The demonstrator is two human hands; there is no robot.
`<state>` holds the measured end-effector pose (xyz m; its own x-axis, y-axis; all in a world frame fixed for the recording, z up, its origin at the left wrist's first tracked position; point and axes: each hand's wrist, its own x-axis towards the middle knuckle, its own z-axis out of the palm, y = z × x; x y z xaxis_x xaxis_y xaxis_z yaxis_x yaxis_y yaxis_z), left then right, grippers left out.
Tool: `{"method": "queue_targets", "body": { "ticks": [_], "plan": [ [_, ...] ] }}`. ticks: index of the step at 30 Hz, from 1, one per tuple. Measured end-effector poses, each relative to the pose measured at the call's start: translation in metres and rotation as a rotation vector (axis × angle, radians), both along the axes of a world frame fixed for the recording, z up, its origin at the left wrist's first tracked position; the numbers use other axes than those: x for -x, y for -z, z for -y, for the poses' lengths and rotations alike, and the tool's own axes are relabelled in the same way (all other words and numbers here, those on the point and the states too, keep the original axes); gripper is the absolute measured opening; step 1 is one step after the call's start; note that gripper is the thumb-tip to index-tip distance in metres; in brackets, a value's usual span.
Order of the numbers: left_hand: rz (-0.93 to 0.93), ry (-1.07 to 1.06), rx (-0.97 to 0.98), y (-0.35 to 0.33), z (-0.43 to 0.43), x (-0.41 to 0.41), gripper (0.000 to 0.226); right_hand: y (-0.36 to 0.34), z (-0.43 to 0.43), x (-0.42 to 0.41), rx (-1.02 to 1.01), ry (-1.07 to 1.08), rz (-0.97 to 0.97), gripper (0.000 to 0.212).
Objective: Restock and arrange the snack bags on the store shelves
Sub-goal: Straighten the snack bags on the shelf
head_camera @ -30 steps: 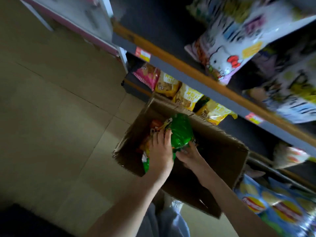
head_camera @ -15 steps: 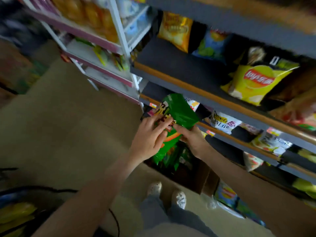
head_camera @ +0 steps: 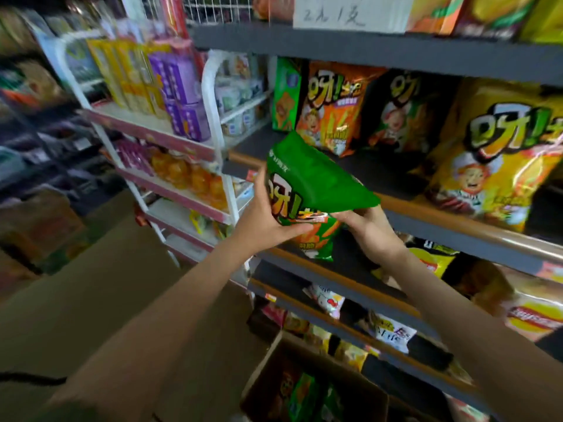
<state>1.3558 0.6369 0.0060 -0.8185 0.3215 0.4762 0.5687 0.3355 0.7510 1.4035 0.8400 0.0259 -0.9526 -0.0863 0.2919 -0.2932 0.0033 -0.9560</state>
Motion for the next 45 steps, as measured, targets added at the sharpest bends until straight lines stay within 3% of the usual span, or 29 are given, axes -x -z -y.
{"method": "queue_targets", "body": {
  "ticks": [3, 6, 10, 14, 17, 20, 24, 27, 31, 34, 38, 40, 43, 45],
  "plan": [
    [-0.293, -0.022, -0.046, -0.017, 0.0, 0.03, 0.115, -0.036, -0.002, 0.012, -0.227, 0.01, -0.281, 0.063],
    [-0.442, 0.085, 0.011, -0.033, 0.006, 0.067, 0.114, -0.06, -0.005, 0.034, -0.393, 0.076, -0.408, 0.066],
    [-0.421, 0.184, 0.058, -0.048, 0.015, 0.106, 0.1, -0.077, 0.0, 0.062, -0.515, 0.218, -0.418, 0.044],
    [-0.446, 0.23, 0.003, -0.056, 0.008, 0.128, 0.097, -0.088, 0.005, 0.078, -0.463, 0.372, -0.376, 0.064],
    [-0.488, 0.313, -0.027, -0.056, -0.002, 0.136, 0.094, -0.087, -0.002, 0.075, -0.456, 0.442, -0.399, 0.048],
    [-0.392, 0.381, 0.064, -0.051, -0.015, 0.143, 0.095, -0.078, -0.014, 0.069, -0.462, 0.601, -0.37, 0.05],
    [-0.244, 0.447, 0.253, -0.051, -0.042, 0.141, 0.093, -0.057, -0.018, 0.066, -0.381, 1.006, -0.229, 0.053],
    [-0.154, 0.37, 0.446, -0.054, -0.069, 0.135, 0.087, -0.041, -0.003, 0.065, -0.262, 1.159, -0.225, 0.061],
    [0.042, 0.341, 0.464, -0.057, -0.092, 0.136, 0.086, -0.028, 0.01, 0.068, -0.208, 1.193, -0.232, 0.059],
    [0.033, 0.365, 0.363, -0.058, -0.098, 0.138, 0.079, -0.023, 0.009, 0.067, -0.217, 1.126, -0.232, 0.049],
    [0.088, 0.425, 0.26, -0.064, -0.102, 0.148, 0.057, -0.019, -0.003, 0.074, -0.541, 1.041, -0.216, 0.078],
    [-0.073, 0.41, 0.278, -0.065, -0.099, 0.155, 0.053, -0.02, -0.018, 0.087, -0.653, 1.077, -0.183, 0.088],
    [-0.433, 0.073, 0.38, -0.061, -0.094, 0.168, 0.063, -0.03, -0.033, 0.106, -0.596, 1.179, 0.011, 0.091],
    [-0.443, -0.087, 0.463, -0.061, -0.091, 0.174, 0.075, -0.032, -0.034, 0.114, -0.639, 1.234, 0.078, 0.092]
  ]
}}
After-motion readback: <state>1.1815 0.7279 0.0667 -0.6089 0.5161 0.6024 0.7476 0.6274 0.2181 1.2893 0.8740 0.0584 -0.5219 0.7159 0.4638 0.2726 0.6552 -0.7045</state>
